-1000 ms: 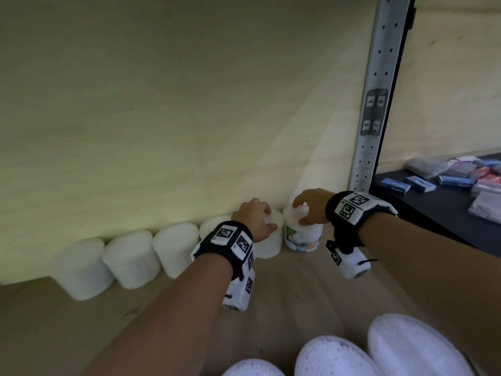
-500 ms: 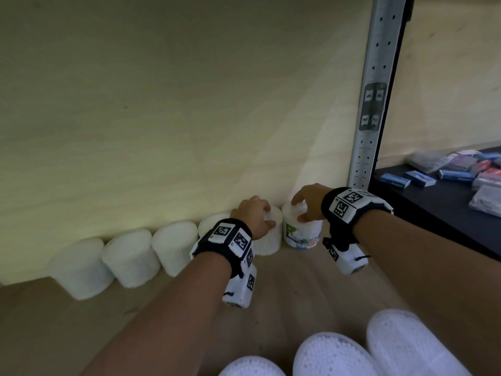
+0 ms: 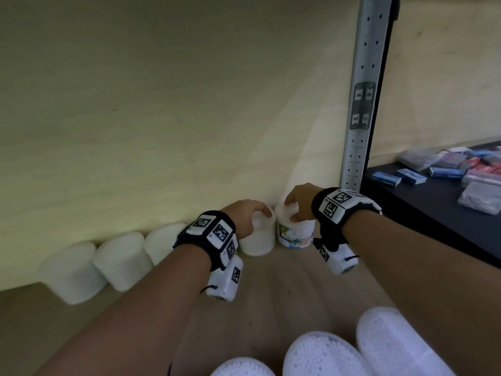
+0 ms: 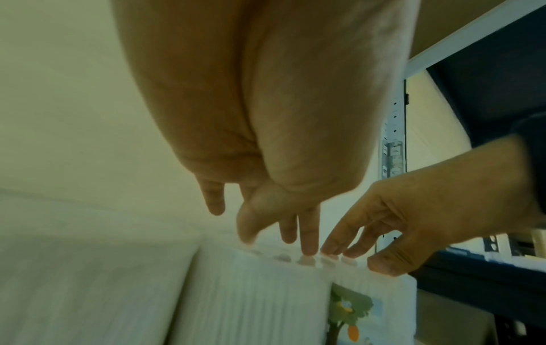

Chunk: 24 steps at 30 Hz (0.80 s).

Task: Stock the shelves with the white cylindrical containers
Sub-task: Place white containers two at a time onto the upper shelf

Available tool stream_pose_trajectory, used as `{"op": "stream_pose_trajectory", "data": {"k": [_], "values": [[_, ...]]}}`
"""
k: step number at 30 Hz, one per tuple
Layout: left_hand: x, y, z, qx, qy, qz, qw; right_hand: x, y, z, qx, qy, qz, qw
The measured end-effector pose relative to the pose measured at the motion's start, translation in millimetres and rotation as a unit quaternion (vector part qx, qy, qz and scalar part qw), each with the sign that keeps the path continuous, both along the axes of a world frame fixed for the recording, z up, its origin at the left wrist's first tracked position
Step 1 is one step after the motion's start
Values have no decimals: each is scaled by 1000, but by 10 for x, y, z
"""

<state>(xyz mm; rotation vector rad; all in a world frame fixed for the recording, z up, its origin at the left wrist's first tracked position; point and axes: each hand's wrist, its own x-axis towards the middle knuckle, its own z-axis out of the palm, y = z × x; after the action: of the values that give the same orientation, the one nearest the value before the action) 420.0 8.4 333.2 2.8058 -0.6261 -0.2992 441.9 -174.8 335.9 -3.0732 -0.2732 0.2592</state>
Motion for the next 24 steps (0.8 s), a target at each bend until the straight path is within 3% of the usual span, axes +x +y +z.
{"op": "stream_pose_trajectory", "data": {"k": [4, 8, 11, 24], "values": [[-10, -33, -56, -16, -53, 18, 998, -15, -4, -2, 9, -3, 0, 1000], [13, -114, -165, 29, -108, 83, 990, -9, -9, -3, 11, -1, 1, 1000], [36, -149, -206, 65, -108, 100, 987, -4, -9, -3, 10, 0, 3, 1000], [9, -60, -107, 7, -34, 38, 999, -4, -1, -4, 10, -4, 1, 1000]]}}
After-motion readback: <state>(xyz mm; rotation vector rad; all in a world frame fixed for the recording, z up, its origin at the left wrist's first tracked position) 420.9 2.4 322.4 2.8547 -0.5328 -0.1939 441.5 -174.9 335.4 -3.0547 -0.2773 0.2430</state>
